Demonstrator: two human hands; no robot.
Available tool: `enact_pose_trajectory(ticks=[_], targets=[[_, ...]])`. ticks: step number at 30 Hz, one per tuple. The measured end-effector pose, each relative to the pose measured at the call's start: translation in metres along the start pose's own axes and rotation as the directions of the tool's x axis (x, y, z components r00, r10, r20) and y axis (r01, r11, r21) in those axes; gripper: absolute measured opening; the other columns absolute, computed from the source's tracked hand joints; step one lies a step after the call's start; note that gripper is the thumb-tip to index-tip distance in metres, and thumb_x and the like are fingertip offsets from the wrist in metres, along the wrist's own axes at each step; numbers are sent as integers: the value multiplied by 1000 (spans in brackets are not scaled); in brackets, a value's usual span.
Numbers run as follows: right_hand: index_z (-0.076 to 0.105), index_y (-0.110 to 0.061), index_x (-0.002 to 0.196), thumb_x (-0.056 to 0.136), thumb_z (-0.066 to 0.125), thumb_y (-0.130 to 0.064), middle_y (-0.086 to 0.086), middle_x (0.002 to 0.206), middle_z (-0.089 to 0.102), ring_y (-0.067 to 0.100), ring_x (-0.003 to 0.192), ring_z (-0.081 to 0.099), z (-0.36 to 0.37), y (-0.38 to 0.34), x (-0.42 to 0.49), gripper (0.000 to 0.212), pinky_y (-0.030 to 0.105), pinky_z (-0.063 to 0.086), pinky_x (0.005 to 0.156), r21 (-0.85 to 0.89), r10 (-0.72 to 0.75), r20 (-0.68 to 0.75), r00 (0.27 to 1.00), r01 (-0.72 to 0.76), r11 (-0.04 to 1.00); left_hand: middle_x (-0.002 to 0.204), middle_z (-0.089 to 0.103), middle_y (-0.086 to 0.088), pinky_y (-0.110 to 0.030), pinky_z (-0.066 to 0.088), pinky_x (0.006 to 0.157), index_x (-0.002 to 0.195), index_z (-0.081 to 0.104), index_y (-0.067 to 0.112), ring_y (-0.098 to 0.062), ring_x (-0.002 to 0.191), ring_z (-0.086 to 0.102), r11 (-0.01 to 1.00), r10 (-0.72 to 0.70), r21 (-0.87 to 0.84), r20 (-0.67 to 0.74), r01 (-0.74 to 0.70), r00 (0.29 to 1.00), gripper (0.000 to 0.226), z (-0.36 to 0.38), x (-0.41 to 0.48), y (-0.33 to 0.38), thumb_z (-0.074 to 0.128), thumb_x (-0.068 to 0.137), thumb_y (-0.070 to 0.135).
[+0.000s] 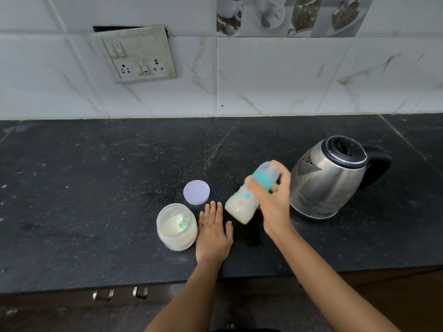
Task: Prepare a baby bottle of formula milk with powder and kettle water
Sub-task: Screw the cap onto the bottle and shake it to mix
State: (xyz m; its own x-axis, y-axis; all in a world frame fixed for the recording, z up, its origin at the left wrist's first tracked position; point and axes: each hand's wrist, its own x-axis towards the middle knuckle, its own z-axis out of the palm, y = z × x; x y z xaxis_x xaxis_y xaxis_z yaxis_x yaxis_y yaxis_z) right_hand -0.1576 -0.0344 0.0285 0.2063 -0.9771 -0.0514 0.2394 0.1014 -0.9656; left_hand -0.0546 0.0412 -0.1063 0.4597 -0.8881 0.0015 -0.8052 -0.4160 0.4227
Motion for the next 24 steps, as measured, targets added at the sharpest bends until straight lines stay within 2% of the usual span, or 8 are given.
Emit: enact_pose_trajectory(ticks=[2,6,10,11,15,19,23,24], targets=[[41,-33,128,78,79,-14,12,123,55,21,95,65,2,-1,4,66,42,60,77,68,45,-103,994,-38,997,161,11,-5,-31,-8,118,153,15,14,-17,148,2,1000,1,-24,-8,-1,1000,72,-1,3,5,9,89,46],[47,-36,124,68,83,-12,-6,113,61,15,94,65,-1,4,-3,70,40,60,77,-165,-24,198,980,57,985,161,5,-6,-35,-6,120,153,5,13,-18,148,-2,1000,23,13,22,-23,999,67,1,4,3,29,96,37],[41,-34,125,75,80,-19,12,125,55,22,100,65,2,0,12,65,41,60,75,77,75,-121,990,-66,995,161,11,-6,-32,-8,118,153,14,13,-17,148,2,1000,0,-22,-10,0,1000,74,0,4,6,6,87,48],[41,-33,125,76,80,-18,12,123,55,18,97,66,3,0,11,65,39,60,74,60,68,-108,992,-62,996,161,9,-5,-31,-8,118,153,14,13,-17,148,0,1000,-2,-18,-8,2,1000,73,1,4,6,7,89,47],[46,-30,126,75,78,0,2,112,60,10,88,66,-3,2,-6,68,38,60,75,-144,3,193,981,25,989,162,2,-6,-33,-11,118,153,3,14,-18,148,-4,999,24,38,22,-24,999,67,3,4,1,25,96,41],[41,-32,127,81,76,-11,15,125,55,22,96,65,0,-5,11,62,46,59,79,103,107,-89,990,-98,990,161,7,-4,-29,-13,116,153,11,16,-15,148,-2,1000,-5,-4,-5,5,1000,77,0,4,7,1,85,49],[48,-33,124,77,78,-5,16,118,58,38,102,65,-4,1,0,62,54,58,81,-69,82,165,983,-72,995,162,5,-4,-29,-13,115,153,7,14,-16,148,-3,1000,15,24,4,-15,1000,67,-1,3,5,15,93,42],[49,-33,124,76,79,-4,16,119,58,39,102,64,-4,0,2,63,54,58,80,-66,77,161,984,-67,996,161,5,-4,-29,-14,115,153,8,14,-16,148,-3,1000,11,23,0,-11,1000,67,-1,3,5,14,93,42]])
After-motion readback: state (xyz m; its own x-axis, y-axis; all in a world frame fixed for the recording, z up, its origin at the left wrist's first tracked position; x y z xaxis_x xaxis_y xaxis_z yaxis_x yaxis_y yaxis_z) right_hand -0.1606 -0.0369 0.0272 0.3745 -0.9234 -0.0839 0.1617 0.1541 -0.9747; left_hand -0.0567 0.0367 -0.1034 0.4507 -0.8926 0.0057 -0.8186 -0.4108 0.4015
